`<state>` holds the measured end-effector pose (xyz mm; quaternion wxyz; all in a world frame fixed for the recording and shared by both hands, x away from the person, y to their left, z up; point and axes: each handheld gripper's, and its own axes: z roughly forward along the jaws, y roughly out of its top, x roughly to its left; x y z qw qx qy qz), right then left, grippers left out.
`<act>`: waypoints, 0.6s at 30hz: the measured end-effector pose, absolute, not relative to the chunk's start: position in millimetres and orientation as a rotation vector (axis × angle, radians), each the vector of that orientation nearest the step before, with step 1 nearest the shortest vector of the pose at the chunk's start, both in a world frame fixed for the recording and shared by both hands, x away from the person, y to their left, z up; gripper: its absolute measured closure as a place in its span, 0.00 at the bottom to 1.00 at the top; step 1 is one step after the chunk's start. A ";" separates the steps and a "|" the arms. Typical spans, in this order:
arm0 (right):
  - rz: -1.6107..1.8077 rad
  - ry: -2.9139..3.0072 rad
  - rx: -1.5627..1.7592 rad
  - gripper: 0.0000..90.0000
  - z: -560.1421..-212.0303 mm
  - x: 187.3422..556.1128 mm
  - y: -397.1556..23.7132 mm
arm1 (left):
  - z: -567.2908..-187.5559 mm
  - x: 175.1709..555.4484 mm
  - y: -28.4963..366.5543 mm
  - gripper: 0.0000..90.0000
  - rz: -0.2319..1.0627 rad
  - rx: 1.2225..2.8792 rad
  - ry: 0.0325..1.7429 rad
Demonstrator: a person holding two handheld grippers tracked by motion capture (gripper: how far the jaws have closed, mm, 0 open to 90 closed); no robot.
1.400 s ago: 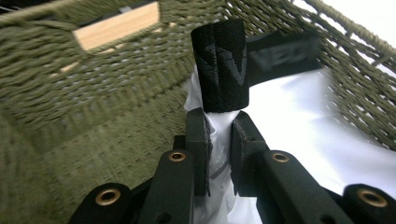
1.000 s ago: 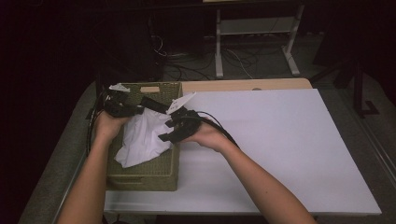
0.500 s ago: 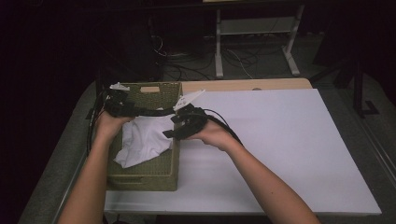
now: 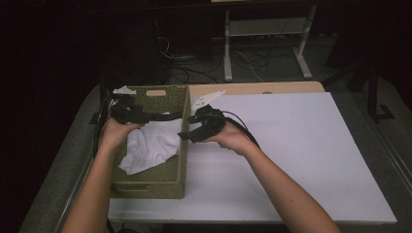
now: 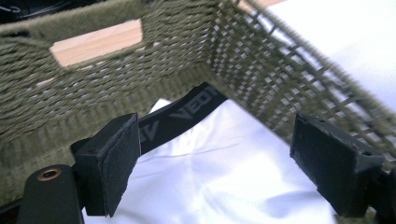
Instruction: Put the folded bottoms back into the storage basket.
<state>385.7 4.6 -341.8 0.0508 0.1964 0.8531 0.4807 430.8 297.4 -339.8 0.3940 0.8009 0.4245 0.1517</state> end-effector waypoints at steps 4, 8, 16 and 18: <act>1.470 2.586 0.613 0.31 -342.0 386.1 -5.5 | -333.7 424.2 285.3 0.16 0.376 2.046 1.027; 1.461 2.585 0.619 0.29 -341.6 385.1 -16.5 | -329.7 416.8 272.4 0.15 0.358 2.047 0.986; 1.446 2.552 0.651 0.24 -338.4 382.7 -45.4 | -327.2 403.4 251.2 0.14 0.320 2.054 0.915; 1.455 2.544 0.668 0.22 -338.5 381.1 -53.4 | -327.8 399.4 246.7 0.13 0.310 2.055 0.901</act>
